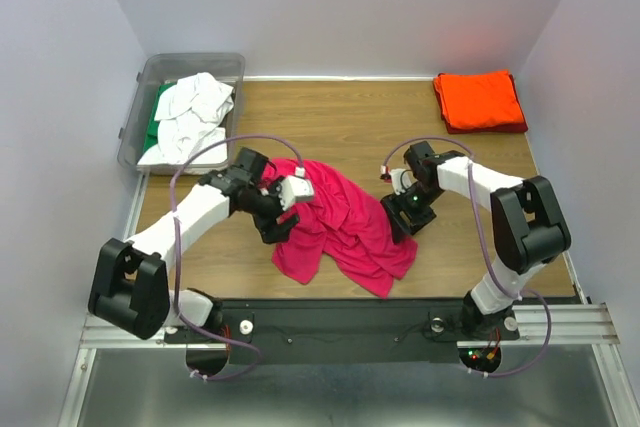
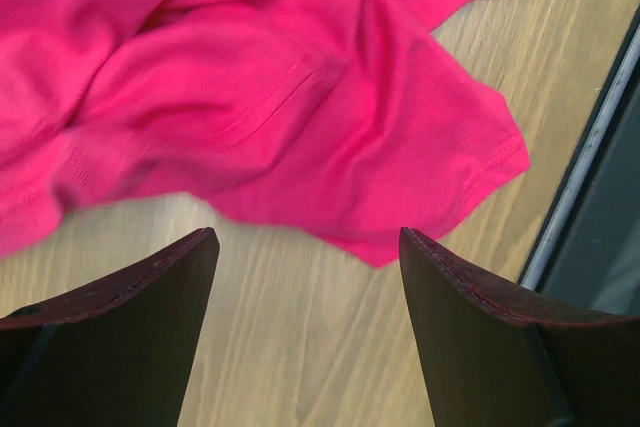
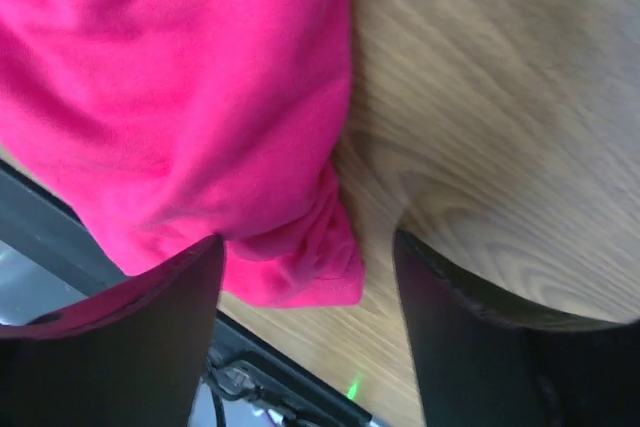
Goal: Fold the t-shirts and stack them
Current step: Move the tshirt to the center of the board, then flatten the tshirt out
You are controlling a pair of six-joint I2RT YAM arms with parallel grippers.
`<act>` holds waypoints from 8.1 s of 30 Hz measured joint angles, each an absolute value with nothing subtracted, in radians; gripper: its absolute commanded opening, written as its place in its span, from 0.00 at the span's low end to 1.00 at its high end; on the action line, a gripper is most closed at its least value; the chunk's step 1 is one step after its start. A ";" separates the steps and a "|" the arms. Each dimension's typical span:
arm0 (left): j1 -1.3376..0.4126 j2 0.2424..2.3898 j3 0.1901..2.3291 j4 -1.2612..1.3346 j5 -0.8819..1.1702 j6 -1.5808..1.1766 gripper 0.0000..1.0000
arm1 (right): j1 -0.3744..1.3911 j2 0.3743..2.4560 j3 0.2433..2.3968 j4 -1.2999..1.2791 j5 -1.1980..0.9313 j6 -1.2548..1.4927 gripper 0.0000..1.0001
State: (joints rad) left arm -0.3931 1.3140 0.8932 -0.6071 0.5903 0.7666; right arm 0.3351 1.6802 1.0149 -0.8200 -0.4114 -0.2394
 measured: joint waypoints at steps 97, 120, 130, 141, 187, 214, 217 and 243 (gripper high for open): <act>-0.818 1.808 1.190 -0.397 0.275 0.783 0.45 | 0.079 1.622 0.958 -0.752 -0.105 -0.504 0.01; -0.714 1.742 1.277 -0.504 0.305 0.881 0.33 | 0.079 1.622 1.009 -0.756 -0.120 -0.492 0.01; -0.718 1.771 1.277 -0.501 0.314 0.878 0.36 | 0.079 1.622 1.009 -0.760 -0.124 -0.493 0.01; -0.691 1.796 1.349 -0.539 0.328 0.880 0.24 | 0.073 1.622 1.009 -0.764 -0.123 -0.493 0.01; -0.686 1.869 1.469 -0.640 0.391 0.940 0.41 | 0.059 1.622 1.046 -0.781 -0.130 -0.501 0.01; -0.471 1.853 1.794 -0.740 0.434 0.876 0.00 | -0.028 1.622 1.235 -0.818 -0.112 -0.509 0.01; -0.427 1.851 1.904 -0.734 0.429 0.830 0.00 | -0.044 1.621 1.349 -0.822 -0.099 -0.512 0.01; -0.317 1.593 2.016 -0.402 0.316 0.530 0.00 | -0.091 1.568 1.909 -0.839 0.038 -0.516 0.01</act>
State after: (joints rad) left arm -0.3172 1.5932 2.0155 -0.4015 0.3164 0.5301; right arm -0.0906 1.5681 1.9095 -0.8394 0.0376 -0.5156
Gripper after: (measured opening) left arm 0.087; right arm 0.012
